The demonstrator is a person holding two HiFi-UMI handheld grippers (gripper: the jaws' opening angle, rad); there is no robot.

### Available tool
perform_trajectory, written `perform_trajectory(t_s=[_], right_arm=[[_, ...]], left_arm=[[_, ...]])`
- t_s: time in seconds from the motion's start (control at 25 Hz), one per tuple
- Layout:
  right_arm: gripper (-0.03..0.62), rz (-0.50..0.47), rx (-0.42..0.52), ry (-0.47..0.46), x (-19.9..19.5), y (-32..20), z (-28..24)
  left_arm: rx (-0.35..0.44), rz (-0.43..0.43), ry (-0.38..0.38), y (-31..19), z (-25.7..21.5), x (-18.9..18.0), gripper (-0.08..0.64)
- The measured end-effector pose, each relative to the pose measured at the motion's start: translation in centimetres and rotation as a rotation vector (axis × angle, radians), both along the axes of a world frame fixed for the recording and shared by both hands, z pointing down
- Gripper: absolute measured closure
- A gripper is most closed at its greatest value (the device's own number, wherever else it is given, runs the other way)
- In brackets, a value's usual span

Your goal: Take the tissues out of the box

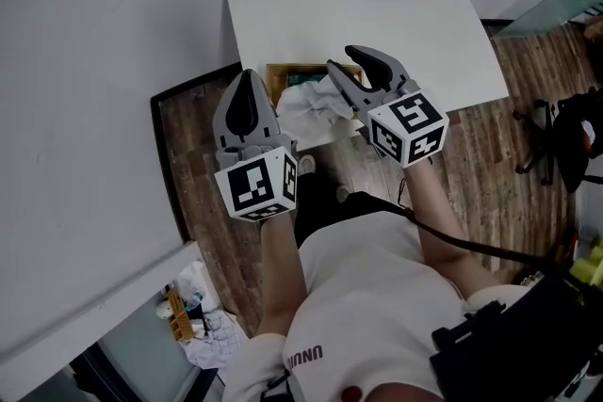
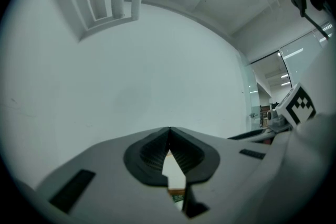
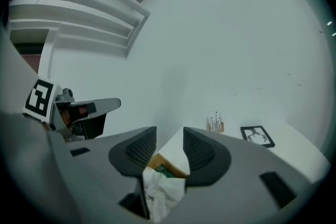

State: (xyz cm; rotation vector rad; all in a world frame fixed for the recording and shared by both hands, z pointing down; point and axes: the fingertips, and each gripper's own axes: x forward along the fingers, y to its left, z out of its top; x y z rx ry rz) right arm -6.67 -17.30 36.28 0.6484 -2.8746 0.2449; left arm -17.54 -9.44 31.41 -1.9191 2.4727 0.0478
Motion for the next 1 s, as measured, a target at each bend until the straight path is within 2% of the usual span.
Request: perform_trajectory(t_s=[0.2,0.56,0.72,1.0], right_arm=[[0.397,-0.05,-0.005,0.098,-1.4,-0.4,2.0],[0.388,-0.068,-0.043,0.201,-2.7,-1.8,4.5],[0.388,-0.078,-0.041,0.268,-3.0,-1.9,5.9],[0.377,-0.149,-0.096,0.325,-3.7,-1.5,7.6]], left_arm=[[-0.027,0.048,0.014,-2.1,0.8,-0.9,0.548],[-0.057,0.118,0.045,-5.5,2.0,-2.1,0.548],[-0.081,0.183,0.041,-6.6,2.6,-2.3,0.548],[-0.092,0.181,0.092,-8.0,3.5,-3.6,0.548]])
